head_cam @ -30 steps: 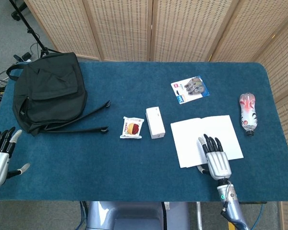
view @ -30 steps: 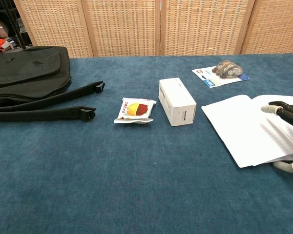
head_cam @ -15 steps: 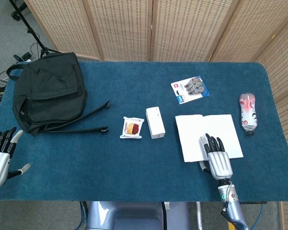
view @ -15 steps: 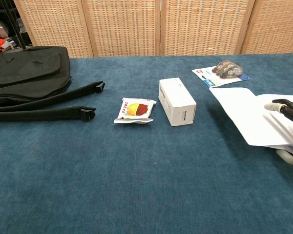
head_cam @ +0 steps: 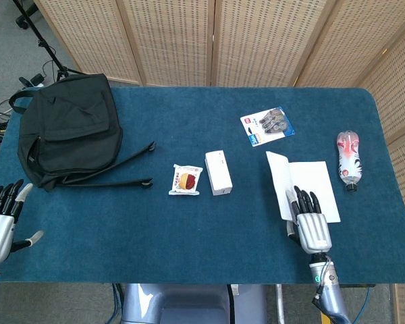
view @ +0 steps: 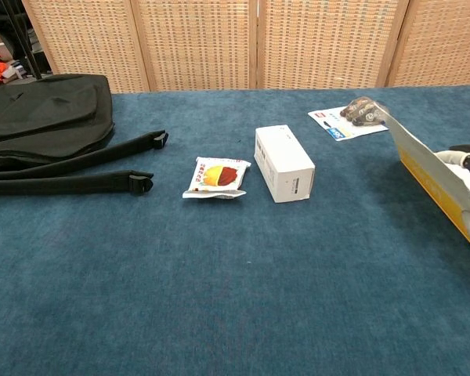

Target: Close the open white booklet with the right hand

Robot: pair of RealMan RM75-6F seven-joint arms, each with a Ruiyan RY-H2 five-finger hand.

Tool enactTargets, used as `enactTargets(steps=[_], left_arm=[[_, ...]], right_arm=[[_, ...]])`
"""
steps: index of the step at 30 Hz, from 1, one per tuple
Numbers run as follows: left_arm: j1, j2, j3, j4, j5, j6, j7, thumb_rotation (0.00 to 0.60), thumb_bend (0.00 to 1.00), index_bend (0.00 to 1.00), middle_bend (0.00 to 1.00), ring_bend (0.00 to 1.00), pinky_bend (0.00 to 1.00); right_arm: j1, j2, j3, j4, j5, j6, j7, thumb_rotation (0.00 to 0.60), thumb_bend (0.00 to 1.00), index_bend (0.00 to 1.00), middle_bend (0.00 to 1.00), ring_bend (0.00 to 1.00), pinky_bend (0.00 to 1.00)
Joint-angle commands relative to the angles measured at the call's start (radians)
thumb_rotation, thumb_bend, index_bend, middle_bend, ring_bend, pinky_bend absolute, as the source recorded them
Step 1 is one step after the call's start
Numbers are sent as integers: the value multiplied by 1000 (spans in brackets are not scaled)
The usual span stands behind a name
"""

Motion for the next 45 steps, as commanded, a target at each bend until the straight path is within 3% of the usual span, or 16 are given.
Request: enactTargets(steps=[1,8,12,14,18,24,38,45], left_arm=[[0,0,0,0,0,1,0,553,68,0,0,0,0],[0,1,0,-1,2,1,0,552,68,0,0,0,0],[0,1,0,0,1,1,-1,552,67,0,0,0,0],[0,1,-1,0,1,2,-2,553,67,0,0,0,0],[1,2,0,-1,3,4,-3,551,67,0,0,0,0],[2,3,2,-4,5,6,-5,553,68,0,0,0,0],[3,5,3,-8,9,10,-10,552,68,0,0,0,0],[3,6,0,-7,6,8,-14,553,68,0,0,0,0]], right_arm=[[-2,4,2,-7,-3,8,1,600,674,0,0,0,0],[-3,12,22,-17,12,17,-5,600,922,0,0,0,0],[-7,17,32,-21,13,38,-14,600,966,0,0,0,0],[-10,19,36,-22,11,51,-16,600,909,0,0,0,0],[-16,26,41,-20,6,71,-13,600,640,0,0,0,0],[-26,28,51,-16,11,92,8,600,435,0,0,0,0],[-35,9,100,18,-7,192,28,600,415,0,0,0,0],[-37,17,128,29,9,216,-3,600,517,0,0,0,0]])
